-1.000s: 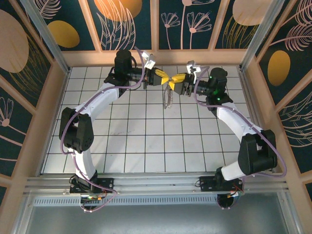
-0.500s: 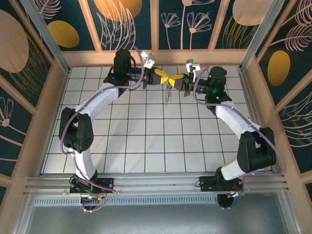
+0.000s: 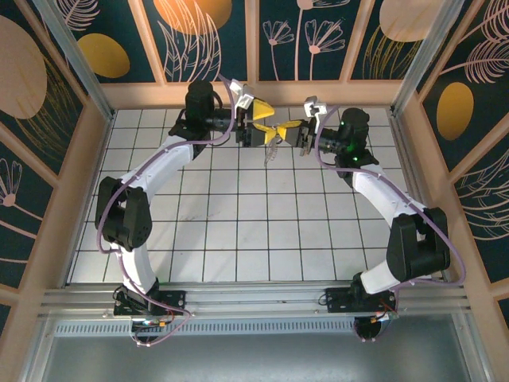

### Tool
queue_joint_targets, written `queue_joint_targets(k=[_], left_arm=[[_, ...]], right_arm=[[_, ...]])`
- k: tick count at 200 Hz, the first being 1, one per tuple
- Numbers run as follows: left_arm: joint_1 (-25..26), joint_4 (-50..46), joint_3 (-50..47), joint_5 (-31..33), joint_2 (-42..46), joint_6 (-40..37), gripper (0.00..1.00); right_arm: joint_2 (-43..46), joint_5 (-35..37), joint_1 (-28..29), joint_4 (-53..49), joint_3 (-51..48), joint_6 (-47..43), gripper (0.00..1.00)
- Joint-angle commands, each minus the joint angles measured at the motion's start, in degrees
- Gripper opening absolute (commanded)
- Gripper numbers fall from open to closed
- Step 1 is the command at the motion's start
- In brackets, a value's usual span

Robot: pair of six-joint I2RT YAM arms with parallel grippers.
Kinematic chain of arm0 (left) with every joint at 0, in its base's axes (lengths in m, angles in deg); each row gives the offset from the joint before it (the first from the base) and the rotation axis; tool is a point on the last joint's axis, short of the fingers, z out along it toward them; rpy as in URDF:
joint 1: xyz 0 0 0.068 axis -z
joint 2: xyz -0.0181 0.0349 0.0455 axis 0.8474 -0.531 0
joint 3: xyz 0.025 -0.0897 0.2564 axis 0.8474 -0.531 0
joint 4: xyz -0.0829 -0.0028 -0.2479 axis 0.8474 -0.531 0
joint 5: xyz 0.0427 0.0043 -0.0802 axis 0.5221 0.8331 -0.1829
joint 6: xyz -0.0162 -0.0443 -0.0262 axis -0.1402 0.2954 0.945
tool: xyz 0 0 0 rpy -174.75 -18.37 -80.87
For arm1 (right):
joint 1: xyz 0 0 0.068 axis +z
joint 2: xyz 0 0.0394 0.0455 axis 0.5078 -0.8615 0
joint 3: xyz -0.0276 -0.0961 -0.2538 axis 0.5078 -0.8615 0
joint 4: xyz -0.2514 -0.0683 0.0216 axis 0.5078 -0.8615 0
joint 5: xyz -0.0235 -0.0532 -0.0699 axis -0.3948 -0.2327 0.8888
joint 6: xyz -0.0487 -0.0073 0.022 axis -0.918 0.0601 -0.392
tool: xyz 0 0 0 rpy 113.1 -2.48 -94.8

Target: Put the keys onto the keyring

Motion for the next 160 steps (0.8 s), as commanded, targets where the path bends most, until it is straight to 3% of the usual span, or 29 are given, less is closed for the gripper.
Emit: queue_joint_targets(k=[1,72,111,145,160], left_arm=[[0.08,-1.08,0.14,5.59,2.79,-0.54,0.99],[0.08,-8.54,2.83,31.41,2.93,2.52,0.99],[0.08,-1.71,-4.74,42.70,7.81,2.08,0.99],[0.08,11.63,-16.09,46.39,13.70,-1.35,0.99],[0.03,11.42,-16.03,51.62,13.42,0.93,0.99]], right_arm=[[1.57,2.95,-1.15,-1.77,0.81,-1.99,0.00],[3.26,6.01,-1.72,-6.62,-0.38,-5.72,0.00],[3.72,6.78,-1.88,-11.20,1.82,-8.28,0.00],[4.61,7.37,-1.91,-12.15,2.65,-8.54,0.00],[4.37,7.54,-1.99,-13.59,3.94,-9.08,0.00]])
